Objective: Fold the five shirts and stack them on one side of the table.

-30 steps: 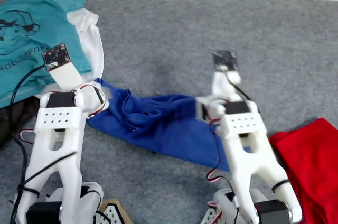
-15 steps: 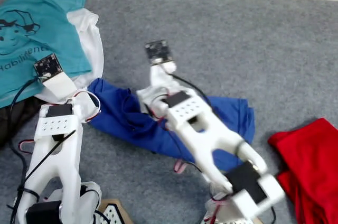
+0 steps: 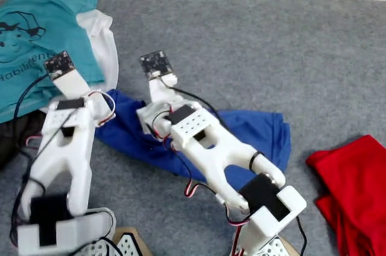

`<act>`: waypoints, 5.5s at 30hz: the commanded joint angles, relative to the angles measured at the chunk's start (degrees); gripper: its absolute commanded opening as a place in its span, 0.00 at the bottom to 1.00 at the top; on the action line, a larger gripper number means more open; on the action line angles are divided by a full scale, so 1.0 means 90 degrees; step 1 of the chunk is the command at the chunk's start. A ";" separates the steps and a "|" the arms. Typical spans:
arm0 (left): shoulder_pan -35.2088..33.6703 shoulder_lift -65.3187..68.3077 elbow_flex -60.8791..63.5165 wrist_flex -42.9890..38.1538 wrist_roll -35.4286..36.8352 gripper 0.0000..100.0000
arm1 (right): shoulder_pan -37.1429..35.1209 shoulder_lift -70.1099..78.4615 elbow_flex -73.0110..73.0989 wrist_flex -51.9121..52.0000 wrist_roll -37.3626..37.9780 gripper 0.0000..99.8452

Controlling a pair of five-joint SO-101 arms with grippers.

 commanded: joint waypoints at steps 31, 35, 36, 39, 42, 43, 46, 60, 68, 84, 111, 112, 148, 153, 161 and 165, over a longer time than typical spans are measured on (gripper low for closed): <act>-0.0689 0.0542 -0.0659 0.0117 0.0049 0.01 | -0.0855 -0.2388 0.1089 0.0913 -0.0039 0.07; -0.0845 0.0542 -0.0806 0.0293 0.0049 0.01 | -0.1431 -0.2369 0.1245 0.0474 -0.0039 0.21; -0.0943 0.0542 -0.0835 0.0293 0.0049 0.01 | -0.1499 -0.2369 0.1255 0.0259 -0.0039 0.22; -0.1255 0.0542 -0.0864 0.0283 0.0176 0.01 | -0.1382 -0.2134 0.1236 -0.0200 -0.0039 0.22; -0.1538 0.0542 -0.0874 0.0283 0.0801 0.01 | -0.1275 -0.1548 0.0982 -0.0474 -0.0049 0.22; -0.1597 0.0542 -0.0874 0.0283 0.0928 0.01 | -0.1255 -0.1333 0.0825 -0.0513 -0.0049 0.22; -0.1695 0.0542 -0.0952 0.0293 0.0987 0.01 | -0.1236 -0.0737 0.0161 -0.0513 -0.0078 0.22; -0.1734 0.0581 -0.0962 0.0274 0.0996 0.01 | -0.1138 0.0054 -0.0650 -0.0532 -0.0049 0.22; -0.1734 0.0581 -0.0933 0.0283 0.0996 0.01 | -0.1040 0.0601 -0.0894 -0.0611 -0.0049 0.12; -0.1587 0.0591 -0.0923 0.0293 0.0957 0.01 | -0.0786 0.0484 -0.1197 -0.0601 -0.0049 0.04; -0.1597 0.0601 -0.0923 0.0293 0.0957 0.01 | -0.1187 0.0952 -0.2085 -0.0278 -0.0059 0.09; -0.1587 0.0601 -0.0923 0.0293 0.0957 0.01 | -0.1187 0.0962 -0.2085 -0.0278 -0.0059 0.12; -0.1578 0.0611 -0.0913 0.0293 0.0947 0.01 | -0.0044 -0.0278 -0.0015 0.1216 -0.0049 0.01; -0.1578 0.0611 -0.0845 0.0274 0.0947 0.01 | -0.0063 -0.0640 0.0063 0.1529 -0.0068 0.01; -0.1578 0.0611 -0.0835 0.0264 0.0947 0.01 | -0.0063 -0.2242 0.1636 0.0913 -0.0049 0.01; -0.1578 0.0611 -0.0835 0.0264 0.0947 0.01 | -0.0190 -0.2515 0.2398 0.0366 -0.0039 0.01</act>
